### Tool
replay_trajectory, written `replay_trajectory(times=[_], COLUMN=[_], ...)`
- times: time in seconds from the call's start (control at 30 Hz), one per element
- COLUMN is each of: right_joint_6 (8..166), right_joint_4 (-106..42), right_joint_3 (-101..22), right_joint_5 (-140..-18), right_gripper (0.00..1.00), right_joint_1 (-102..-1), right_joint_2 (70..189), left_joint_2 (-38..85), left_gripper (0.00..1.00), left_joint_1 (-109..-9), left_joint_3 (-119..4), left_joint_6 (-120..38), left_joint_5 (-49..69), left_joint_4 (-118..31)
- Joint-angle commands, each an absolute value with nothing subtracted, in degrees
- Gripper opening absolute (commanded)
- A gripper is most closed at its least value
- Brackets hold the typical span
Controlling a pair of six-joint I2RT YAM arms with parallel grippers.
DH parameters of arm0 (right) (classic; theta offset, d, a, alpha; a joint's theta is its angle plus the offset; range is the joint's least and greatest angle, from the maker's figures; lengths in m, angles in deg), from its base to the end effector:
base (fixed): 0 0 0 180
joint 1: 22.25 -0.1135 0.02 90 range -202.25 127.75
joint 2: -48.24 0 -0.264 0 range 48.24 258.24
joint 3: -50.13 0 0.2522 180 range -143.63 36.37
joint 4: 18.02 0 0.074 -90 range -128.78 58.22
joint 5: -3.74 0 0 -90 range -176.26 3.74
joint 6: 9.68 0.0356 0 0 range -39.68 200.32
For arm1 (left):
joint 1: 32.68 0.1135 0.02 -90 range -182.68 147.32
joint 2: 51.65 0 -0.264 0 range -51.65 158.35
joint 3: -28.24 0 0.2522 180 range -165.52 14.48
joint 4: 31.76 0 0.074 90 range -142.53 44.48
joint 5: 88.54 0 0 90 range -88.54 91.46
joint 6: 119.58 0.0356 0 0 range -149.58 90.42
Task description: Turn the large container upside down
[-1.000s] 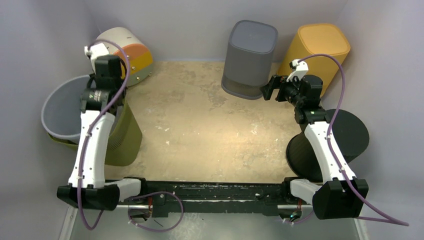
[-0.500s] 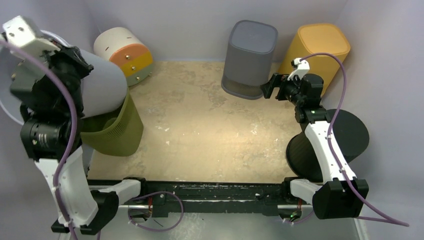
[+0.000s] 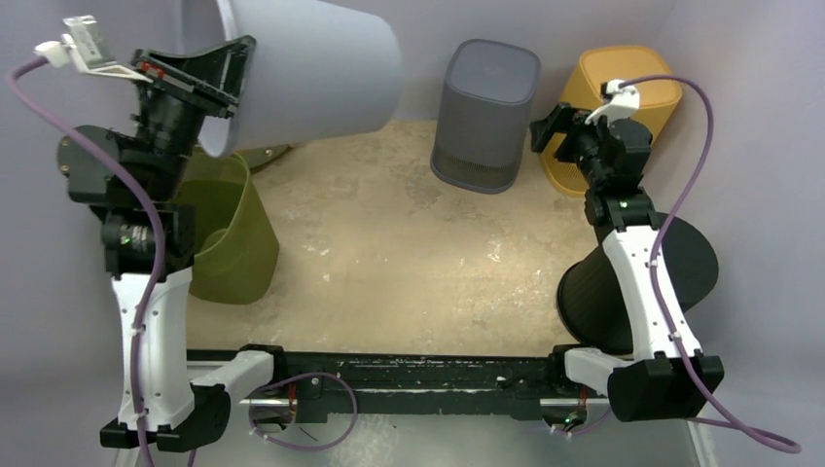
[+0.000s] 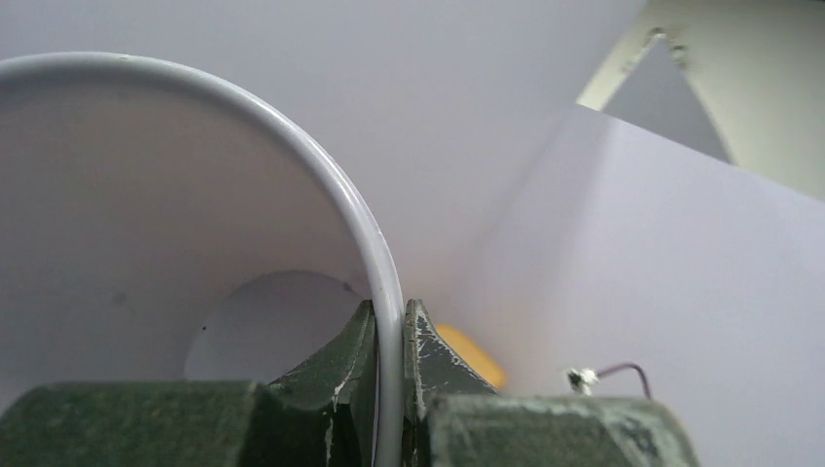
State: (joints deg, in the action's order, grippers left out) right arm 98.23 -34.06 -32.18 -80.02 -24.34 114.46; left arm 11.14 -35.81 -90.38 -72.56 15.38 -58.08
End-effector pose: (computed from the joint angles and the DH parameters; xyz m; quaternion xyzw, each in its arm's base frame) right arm 0.2649 0.0135 0.4251 0.0590 0.7043 0.1605 0.6890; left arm 0.1347 -0.0159 0.6104 -0.0720 0.5057 -0.3920 0.7651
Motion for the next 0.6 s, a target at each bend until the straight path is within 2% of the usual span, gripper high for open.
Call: replay_trajectory(times=[0.0, 0.1, 0.27, 0.5, 0.57], right_joint_6=[97.65, 96.67, 95.26, 94.79, 94.55], right_joint_4=[-31.22, -32.27, -33.61, -33.7, -33.76], right_joint_3=[-41.68, -48.63, -55.52, -55.8, -55.46], right_joint_5=[-90.21, -92.26, -92.58, -91.9, -91.63], right_gripper=[1.0, 1.0, 1.0, 1.0, 1.0], right_joint_1=[-23.56, -22.32, -20.7, -20.08, -19.98], right_joint_2=[116.38, 118.65, 121.14, 121.62, 121.39], left_joint_2=[9.3, 8.2, 6.85, 13.09, 15.18], left_gripper=[0.0, 0.0, 0.0, 0.0, 0.0], left_joint_1=[-35.75, -35.75, -37.77, -60.15, -63.46], left_joint_3=[-77.06, -66.68, -55.64, -47.19, -45.41], left_joint_6=[-93.21, -100.54, -103.67, -93.88, -92.9], left_joint_5=[26.94, 27.83, 26.59, 17.84, 16.17], left_joint_4=[-25.62, -15.88, -10.04, -11.45, -10.68])
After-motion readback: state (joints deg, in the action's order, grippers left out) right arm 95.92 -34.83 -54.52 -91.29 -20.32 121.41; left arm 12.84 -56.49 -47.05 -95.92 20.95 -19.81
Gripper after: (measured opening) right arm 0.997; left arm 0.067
